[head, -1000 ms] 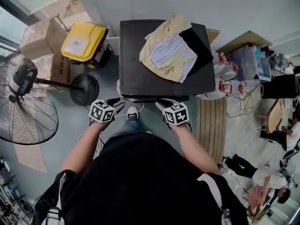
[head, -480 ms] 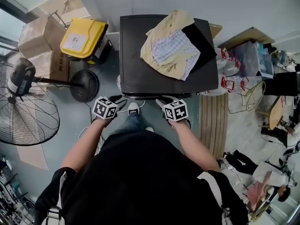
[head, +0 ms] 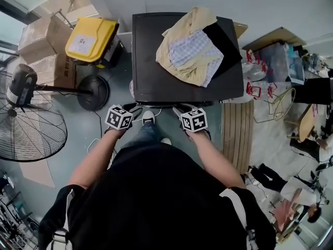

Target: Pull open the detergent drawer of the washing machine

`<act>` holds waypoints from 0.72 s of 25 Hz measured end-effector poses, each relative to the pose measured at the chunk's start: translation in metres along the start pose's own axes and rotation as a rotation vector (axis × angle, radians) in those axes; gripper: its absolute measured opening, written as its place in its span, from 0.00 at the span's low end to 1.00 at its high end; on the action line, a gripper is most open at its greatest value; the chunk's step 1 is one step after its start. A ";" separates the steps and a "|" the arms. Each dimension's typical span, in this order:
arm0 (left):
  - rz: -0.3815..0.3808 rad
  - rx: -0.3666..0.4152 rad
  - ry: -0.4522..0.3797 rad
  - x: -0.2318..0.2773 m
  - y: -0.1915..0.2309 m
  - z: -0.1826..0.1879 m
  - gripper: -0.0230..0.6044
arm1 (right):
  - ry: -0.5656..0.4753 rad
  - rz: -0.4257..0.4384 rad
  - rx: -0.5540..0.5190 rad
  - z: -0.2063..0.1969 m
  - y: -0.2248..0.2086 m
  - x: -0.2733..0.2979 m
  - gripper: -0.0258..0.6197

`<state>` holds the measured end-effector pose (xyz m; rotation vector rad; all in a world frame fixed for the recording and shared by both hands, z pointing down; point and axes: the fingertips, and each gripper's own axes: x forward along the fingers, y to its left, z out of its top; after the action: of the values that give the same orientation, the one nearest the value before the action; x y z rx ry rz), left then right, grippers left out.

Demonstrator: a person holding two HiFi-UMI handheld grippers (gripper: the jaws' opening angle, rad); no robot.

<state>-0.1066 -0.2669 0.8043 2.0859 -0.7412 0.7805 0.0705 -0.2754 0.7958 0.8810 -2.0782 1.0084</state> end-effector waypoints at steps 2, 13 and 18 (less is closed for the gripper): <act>-0.001 -0.004 -0.001 0.002 0.001 -0.001 0.30 | -0.003 0.003 0.000 0.000 0.001 0.002 0.22; 0.004 0.014 0.012 0.005 0.004 0.000 0.24 | -0.019 -0.041 -0.027 0.000 0.002 0.006 0.23; 0.003 0.011 0.015 0.006 0.004 -0.001 0.24 | -0.026 -0.059 -0.047 -0.001 0.003 0.008 0.23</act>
<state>-0.1060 -0.2693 0.8108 2.0871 -0.7337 0.8030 0.0644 -0.2752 0.8016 0.9306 -2.0760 0.9178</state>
